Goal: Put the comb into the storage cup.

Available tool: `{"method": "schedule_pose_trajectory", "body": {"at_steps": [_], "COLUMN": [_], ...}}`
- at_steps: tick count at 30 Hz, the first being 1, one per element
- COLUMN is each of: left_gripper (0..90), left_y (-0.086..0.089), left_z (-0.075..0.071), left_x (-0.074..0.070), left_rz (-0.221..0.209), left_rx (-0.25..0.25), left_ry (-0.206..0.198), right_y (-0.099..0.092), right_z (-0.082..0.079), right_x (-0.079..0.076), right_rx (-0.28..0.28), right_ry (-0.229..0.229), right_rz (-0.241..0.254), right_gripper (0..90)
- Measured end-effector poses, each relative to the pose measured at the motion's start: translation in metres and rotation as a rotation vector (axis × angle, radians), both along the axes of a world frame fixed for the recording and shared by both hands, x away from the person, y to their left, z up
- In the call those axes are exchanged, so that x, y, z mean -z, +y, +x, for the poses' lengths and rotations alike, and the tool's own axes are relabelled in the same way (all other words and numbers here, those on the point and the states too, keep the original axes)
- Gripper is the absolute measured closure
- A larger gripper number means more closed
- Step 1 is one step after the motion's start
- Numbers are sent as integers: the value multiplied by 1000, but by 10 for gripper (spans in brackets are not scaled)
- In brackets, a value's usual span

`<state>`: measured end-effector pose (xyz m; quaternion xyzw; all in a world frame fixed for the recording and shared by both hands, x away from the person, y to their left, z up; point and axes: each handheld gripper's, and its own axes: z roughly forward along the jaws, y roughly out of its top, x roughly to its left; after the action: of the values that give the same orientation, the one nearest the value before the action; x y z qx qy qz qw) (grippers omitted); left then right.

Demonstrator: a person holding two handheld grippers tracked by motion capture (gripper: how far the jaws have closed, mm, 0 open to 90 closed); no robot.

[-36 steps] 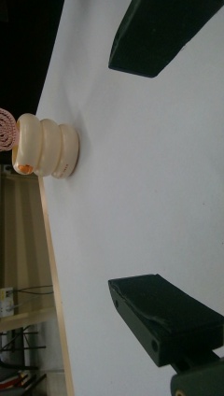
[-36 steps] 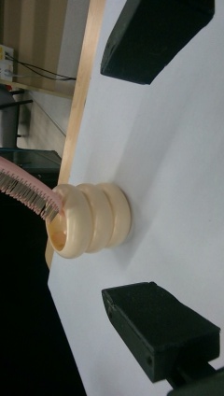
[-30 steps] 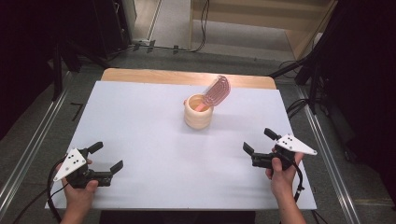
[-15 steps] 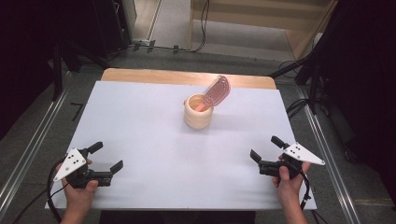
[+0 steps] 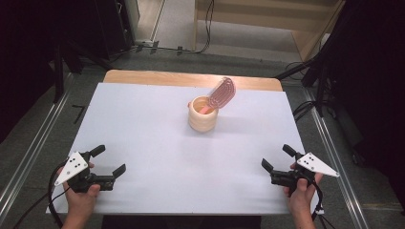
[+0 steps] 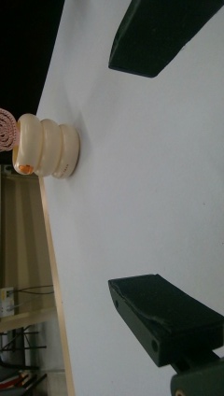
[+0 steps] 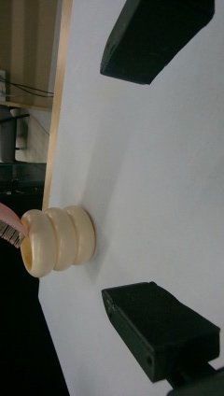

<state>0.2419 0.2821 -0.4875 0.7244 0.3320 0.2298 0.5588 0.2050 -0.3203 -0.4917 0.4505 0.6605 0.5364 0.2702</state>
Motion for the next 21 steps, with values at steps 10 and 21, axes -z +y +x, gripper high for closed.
{"method": "schedule_pose_trajectory", "body": {"at_steps": [10,21], "left_gripper": [0,0], "left_y": [0,0], "left_z": [0,0], "left_x": [0,0], "left_rz": [-4,3], "left_rx": [3,7], "left_ry": [-2,-1], "right_y": [-20,-33], "right_z": [-8,-5], "right_x": [15,23], "right_rx": [18,40], "right_ry": [5,29], "right_rz": [-53,-3], "right_gripper": [0,0]}}
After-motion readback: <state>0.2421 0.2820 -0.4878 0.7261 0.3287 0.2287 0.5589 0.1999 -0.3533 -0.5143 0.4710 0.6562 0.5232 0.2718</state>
